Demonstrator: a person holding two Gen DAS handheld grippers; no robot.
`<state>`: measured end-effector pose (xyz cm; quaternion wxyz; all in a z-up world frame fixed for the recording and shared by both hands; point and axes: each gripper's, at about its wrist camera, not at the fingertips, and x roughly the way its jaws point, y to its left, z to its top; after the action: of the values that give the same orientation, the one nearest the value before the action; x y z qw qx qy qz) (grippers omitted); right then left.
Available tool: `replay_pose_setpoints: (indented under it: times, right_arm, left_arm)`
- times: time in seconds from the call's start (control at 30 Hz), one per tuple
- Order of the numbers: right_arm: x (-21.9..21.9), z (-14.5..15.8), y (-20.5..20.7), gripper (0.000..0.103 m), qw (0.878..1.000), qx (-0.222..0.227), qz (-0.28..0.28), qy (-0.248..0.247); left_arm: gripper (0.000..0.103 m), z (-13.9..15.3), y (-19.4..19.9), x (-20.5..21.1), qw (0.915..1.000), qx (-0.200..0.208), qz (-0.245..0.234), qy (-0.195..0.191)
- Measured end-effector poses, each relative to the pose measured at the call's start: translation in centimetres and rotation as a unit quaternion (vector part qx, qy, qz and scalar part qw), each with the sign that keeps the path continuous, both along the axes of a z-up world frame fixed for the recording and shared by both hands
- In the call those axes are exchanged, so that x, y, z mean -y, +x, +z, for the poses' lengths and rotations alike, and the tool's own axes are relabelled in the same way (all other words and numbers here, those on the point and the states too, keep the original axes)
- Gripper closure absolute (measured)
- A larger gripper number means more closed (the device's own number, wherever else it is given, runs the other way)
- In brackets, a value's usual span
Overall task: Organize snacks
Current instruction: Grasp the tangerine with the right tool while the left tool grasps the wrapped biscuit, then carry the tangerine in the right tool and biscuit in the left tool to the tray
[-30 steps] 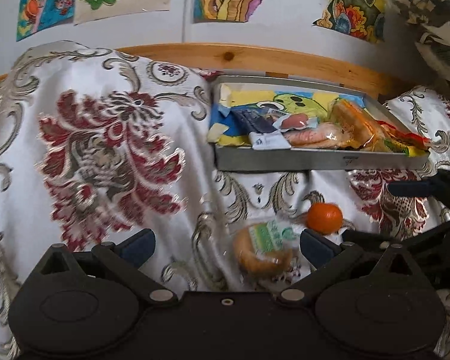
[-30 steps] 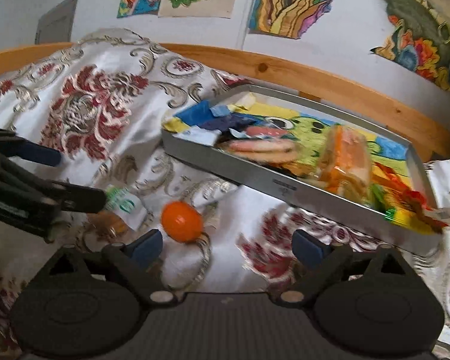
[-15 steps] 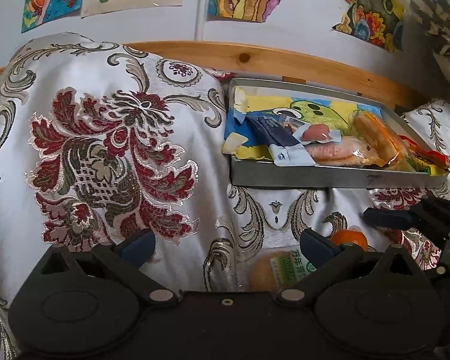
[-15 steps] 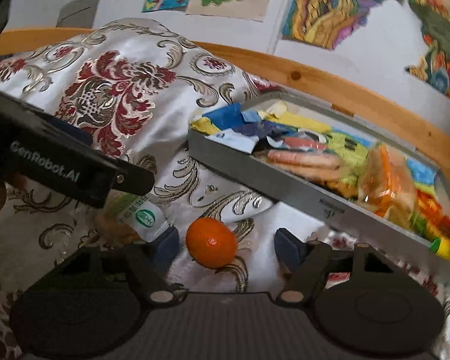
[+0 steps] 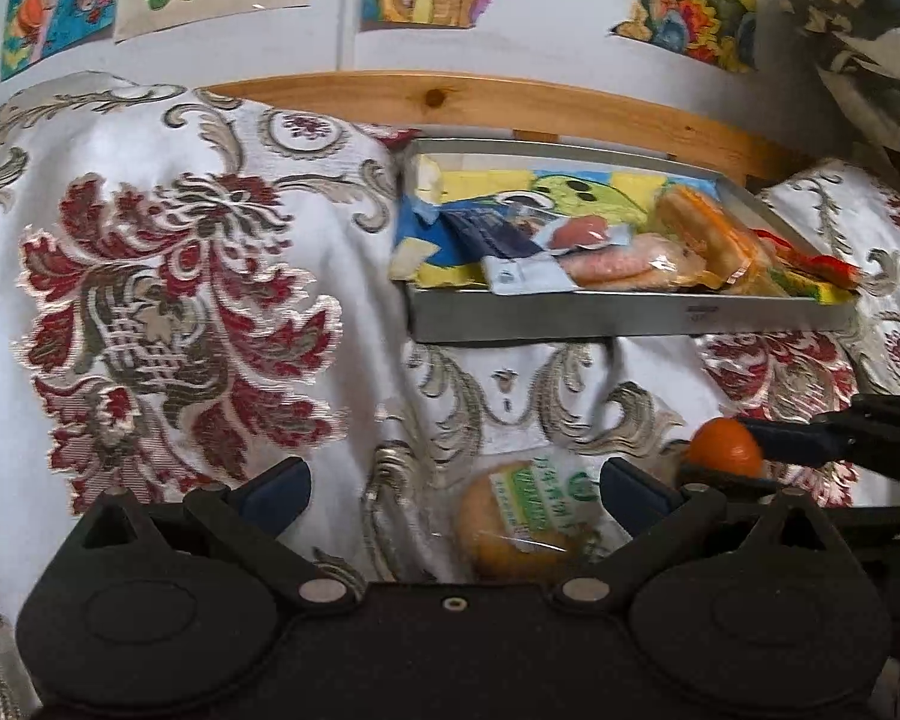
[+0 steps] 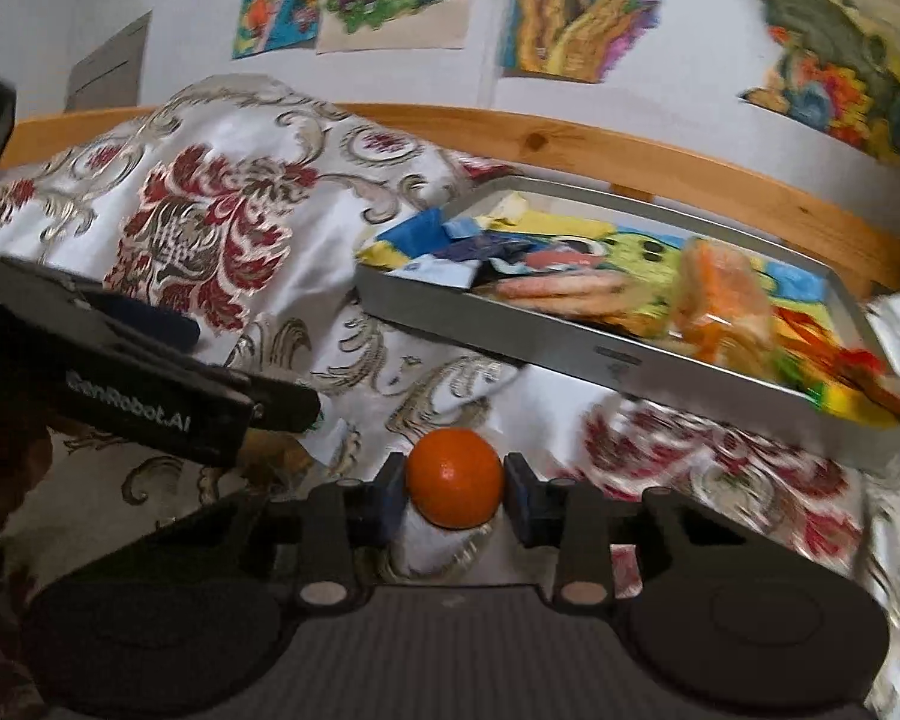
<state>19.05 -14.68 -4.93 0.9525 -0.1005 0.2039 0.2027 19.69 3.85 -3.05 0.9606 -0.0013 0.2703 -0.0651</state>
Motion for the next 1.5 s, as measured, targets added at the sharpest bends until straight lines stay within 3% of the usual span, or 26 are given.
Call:
replay_pose_setpoints:
  times: [0.17, 0.3, 0.47, 0.63, 0.77, 0.9, 1.2, 1.23, 1.4, 1.5]
  right_arm:
    - [1.1, 0.1, -2.1, 0.065, 0.999, 0.001, -0.037, 0.001]
    - [2.1, -0.4, -4.1, 0.065, 0.997, -0.016, -0.069, 0.032]
    - [2.1, -0.4, -4.7, 0.065, 0.997, -0.026, -0.070, 0.029]
    - [2.1, -0.7, -4.8, 0.065, 0.997, -0.027, -0.064, 0.037]
    - [2.0, -0.8, -4.8, 0.065, 0.997, -0.027, -0.062, 0.041]
    - [1.9, -0.9, -4.8, 0.065, 0.997, -0.027, -0.061, 0.040]
    - [1.9, -0.8, -4.9, 0.065, 0.997, -0.024, -0.069, 0.035]
    - [1.9, -0.8, -5.0, 0.064, 0.997, -0.023, -0.070, 0.034]
    - [1.9, -0.2, -5.5, 0.064, 0.997, -0.017, -0.074, 0.029]
    - [2.0, 0.0, -5.9, 0.064, 0.997, -0.015, -0.075, 0.027]
  left_arm:
    - [0.001, -0.4, -0.4, 0.9, 0.9995, 0.003, -0.032, 0.006]
    - [0.001, -0.5, -0.9, 2.1, 0.9972, 0.013, -0.068, 0.028]
    - [0.004, -1.2, -0.5, 3.3, 0.9941, -0.008, -0.090, 0.059]
    - [0.008, -1.5, -0.2, 3.2, 0.9953, -0.013, -0.083, 0.049]
    - [0.020, -1.2, -0.2, 2.7, 0.9968, -0.014, -0.069, 0.037]
    - [0.026, -1.2, -0.1, 2.5, 0.9974, -0.015, -0.062, 0.033]
    - [0.032, -1.5, -0.5, 3.0, 0.9959, -0.004, -0.067, 0.060]
    - [0.038, -1.4, -0.5, 3.0, 0.9957, -0.003, -0.071, 0.059]
    - [0.038, -1.3, -0.6, 3.0, 0.9957, -0.004, -0.069, 0.061]
    - [0.044, -1.1, -0.7, 2.9, 0.9960, -0.002, -0.064, 0.063]
